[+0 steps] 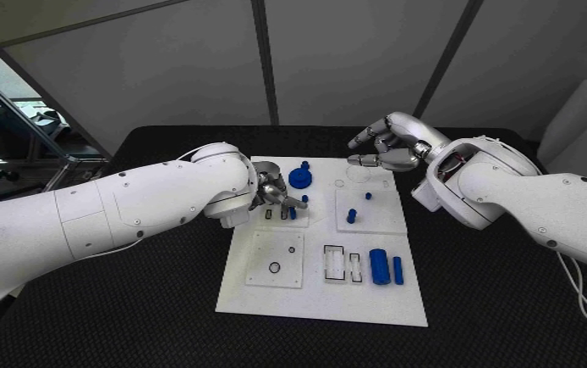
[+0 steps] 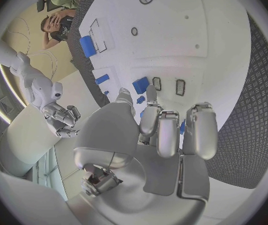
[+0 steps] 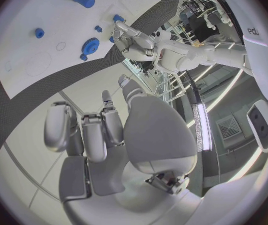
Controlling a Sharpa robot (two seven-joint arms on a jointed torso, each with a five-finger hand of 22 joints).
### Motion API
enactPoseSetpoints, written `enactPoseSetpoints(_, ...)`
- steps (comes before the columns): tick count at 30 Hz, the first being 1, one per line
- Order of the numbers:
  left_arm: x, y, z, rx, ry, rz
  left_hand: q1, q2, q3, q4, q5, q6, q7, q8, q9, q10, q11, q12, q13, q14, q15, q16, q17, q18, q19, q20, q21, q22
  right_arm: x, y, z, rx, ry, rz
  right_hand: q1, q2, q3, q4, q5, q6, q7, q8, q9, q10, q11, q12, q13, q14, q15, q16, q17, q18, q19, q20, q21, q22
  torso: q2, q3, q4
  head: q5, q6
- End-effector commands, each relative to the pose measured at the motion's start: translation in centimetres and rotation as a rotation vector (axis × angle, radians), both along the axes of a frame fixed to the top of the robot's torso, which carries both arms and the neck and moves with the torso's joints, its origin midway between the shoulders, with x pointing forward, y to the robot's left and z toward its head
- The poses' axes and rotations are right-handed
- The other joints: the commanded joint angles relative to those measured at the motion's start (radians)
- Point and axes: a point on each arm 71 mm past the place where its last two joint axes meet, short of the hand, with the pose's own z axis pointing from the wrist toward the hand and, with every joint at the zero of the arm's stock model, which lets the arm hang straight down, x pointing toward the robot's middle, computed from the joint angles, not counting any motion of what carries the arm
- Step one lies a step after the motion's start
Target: Assemble the parts on the task board
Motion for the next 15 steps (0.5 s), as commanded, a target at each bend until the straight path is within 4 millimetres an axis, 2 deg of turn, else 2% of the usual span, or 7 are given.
enactPoseSetpoints(1, 0.02, -0.07, -0.03, 0.028, 0.015, -0.013, 0.012, 0.005, -0.004, -0.003, 0.001, -0.006, -0.002, 0.009, 0.004, 0.008, -0.001, 0.007, 0.002, 0.079, -0.005, 0.004, 0.169, 0.005, 0.007, 0.002, 0.005, 0.026, 0.02, 0.07, 0.12, -0.007, 0.0, 0.006, -0.004, 0.001, -0.005, -0.001, 0.003, 0.006, -0.002, 0.003, 0.0, -0.002, -0.008, -0.006, 0.051, 0.084, -0.008, -0.003, 0.178, 0.009, -0.008, -0.001, -0.003, -0.002, 0.0, 0.0004, 0.0, -0.001, -0.002)
enactPoseSetpoints(15, 0.11, -0.56, -0.06, 0.027, 0.017, -0.023, 0.074, 0.039, 0.014, -0.013, 0.002, -0.017, -0.004, 0.024, 0.027, 0.009, -0.003, 0.009, 0.007, 0.079, -0.007, 0.004, 0.169, 0.005, 0.008, 0.0, 0.007, 0.034, 0.1, 0.22, 0.02, -0.012, 0.008, 0.01, -0.002, 0.004, -0.004, 0.0, 0.016, 0.008, -0.003, 0.003, 0.0, 0.0, -0.008, -0.005, 0.051, 0.084, -0.009, -0.004, 0.177, 0.009, -0.007, -0.002, -0.004, -0.002, 0.0, 0.0006, 0.0015, -0.003, -0.008)
